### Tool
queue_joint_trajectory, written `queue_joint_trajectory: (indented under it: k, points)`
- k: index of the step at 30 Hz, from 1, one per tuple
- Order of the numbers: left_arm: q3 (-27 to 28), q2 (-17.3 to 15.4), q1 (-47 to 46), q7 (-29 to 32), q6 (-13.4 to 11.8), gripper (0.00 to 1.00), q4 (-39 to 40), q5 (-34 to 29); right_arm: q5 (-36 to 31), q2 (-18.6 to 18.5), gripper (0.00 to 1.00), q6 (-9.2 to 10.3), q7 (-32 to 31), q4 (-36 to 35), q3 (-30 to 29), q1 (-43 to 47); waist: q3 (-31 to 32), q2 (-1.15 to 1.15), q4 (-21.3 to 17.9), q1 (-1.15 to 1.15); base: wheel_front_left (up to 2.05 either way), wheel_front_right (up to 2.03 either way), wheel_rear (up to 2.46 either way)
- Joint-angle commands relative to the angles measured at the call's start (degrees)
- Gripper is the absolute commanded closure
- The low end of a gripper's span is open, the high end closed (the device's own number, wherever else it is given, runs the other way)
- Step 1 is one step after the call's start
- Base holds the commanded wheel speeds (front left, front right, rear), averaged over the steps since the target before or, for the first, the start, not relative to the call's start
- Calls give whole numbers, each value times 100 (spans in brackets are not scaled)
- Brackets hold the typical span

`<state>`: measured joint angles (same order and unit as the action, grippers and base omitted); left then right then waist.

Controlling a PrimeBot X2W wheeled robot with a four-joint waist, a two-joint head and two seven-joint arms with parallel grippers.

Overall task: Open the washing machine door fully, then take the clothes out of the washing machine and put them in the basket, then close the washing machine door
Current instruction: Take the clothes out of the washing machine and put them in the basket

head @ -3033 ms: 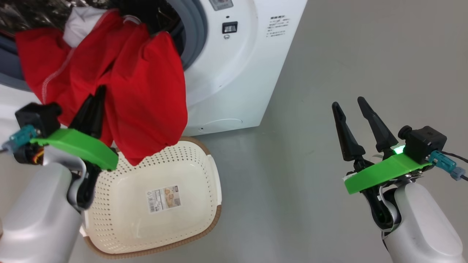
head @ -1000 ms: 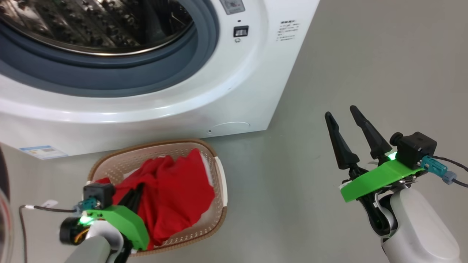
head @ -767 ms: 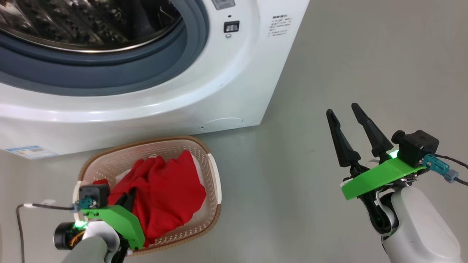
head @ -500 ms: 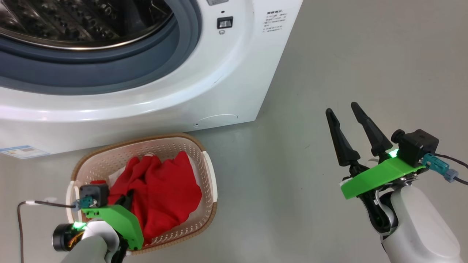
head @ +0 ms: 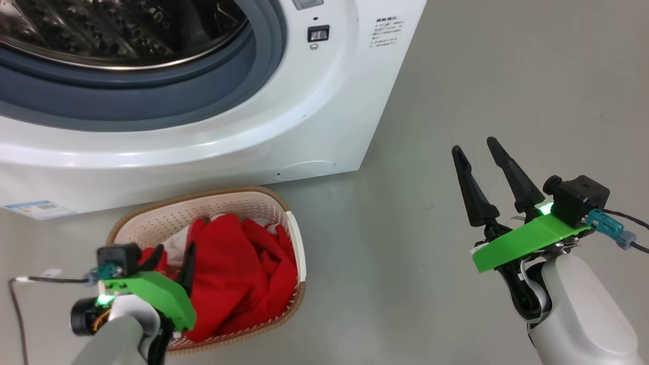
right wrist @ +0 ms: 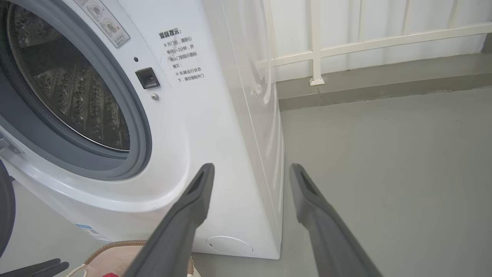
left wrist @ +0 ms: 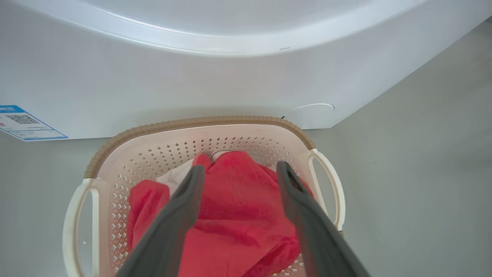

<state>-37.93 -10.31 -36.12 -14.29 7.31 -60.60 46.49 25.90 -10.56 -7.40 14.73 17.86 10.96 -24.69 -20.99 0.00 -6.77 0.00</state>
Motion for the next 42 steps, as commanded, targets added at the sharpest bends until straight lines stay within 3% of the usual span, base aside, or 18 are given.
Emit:
queue_joint_trajectory:
  k: [1, 16, 31, 42]
  points:
    - [274, -284, 189, -70, 17, 0, 215, -34, 49, 20, 0, -9, 27, -126, 86, 36, 36, 0, 28, 0, 0, 0, 0]
    - [1472, -555, 758, -71, -21, 0, 1742, -1048, 53, -23, 0, -9, 27, -94, 43, 146, 252, 0, 269, 0, 0, 0, 0]
    - [2547, -296, 1684, -71, -188, 0, 3573, -1894, 87, -28, 0, -9, 27, -14, 98, 349, 695, 0, 458, 0, 0, 0, 0]
    - [2858, -240, 2253, -71, -435, 0, 4650, -2030, 129, -62, 0, -9, 27, 17, 194, 471, 1010, 0, 558, 0, 0, 0, 0]
